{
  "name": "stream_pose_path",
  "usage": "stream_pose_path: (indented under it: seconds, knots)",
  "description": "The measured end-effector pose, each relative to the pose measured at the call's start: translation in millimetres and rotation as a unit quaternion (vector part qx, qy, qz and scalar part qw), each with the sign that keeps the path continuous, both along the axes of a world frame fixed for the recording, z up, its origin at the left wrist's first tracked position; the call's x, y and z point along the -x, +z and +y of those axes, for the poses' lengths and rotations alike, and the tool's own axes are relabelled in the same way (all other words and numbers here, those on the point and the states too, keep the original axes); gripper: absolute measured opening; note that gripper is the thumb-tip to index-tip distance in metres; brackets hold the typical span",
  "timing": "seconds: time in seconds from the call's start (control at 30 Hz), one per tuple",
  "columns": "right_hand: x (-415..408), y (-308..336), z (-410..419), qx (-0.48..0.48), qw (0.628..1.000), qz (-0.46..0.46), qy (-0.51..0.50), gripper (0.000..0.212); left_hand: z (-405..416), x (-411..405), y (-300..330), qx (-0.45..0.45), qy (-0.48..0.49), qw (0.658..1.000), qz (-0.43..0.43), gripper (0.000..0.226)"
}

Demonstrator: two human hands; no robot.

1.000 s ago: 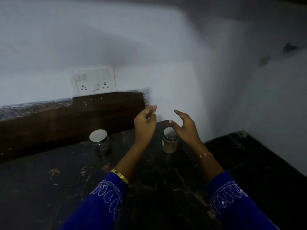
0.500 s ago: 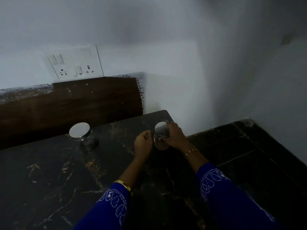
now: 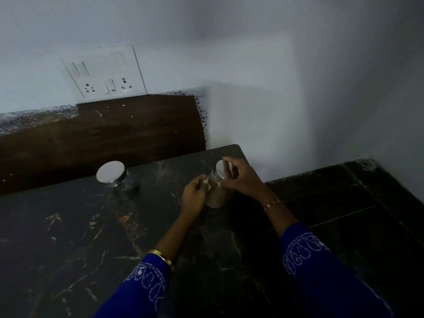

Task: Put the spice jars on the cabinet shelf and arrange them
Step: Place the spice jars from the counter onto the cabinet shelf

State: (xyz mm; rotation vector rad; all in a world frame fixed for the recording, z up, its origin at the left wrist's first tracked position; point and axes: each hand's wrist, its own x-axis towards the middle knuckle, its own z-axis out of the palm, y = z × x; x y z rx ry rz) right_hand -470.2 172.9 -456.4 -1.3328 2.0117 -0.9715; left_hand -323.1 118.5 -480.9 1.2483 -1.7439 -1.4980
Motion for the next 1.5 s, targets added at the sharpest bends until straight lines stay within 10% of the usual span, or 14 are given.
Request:
stream_pose_path:
  seconds: [0.37,0.53,0.8,0.93,1.5]
  knots:
    - [-34.1,82.8,-0.9,0.15,0.958,-0.243,0.027,0.035,-7.8,-49.6,93.5,-0.173,-0.171,0.952,0.187,0.03]
    - [-69.9,98.7,-2.8,0.164,0.945,-0.273,-0.066,0.052,-0.9,-66.7,107.8,-0.179,-0.159,0.933,0.269,0.034]
    - [-116.4,116.8,-2.0,0.184,0.965,-0.147,-0.116,0.022,0.1,-94.9,122.3,-0.045,0.001,0.971,0.235,0.03]
    - [-137.1,125.9,2.7,0.175,0.967,-0.178,-0.054,0.045,-0.3,-98.7,136.0,-0.019,0.073,0.97,0.23,0.029]
    - [-130.8,207.1,-6.7,0.29,0.912,-0.29,0.012,0.041,-14.4,-101.5,228.7,0.176,0.016,0.952,0.251,0.036]
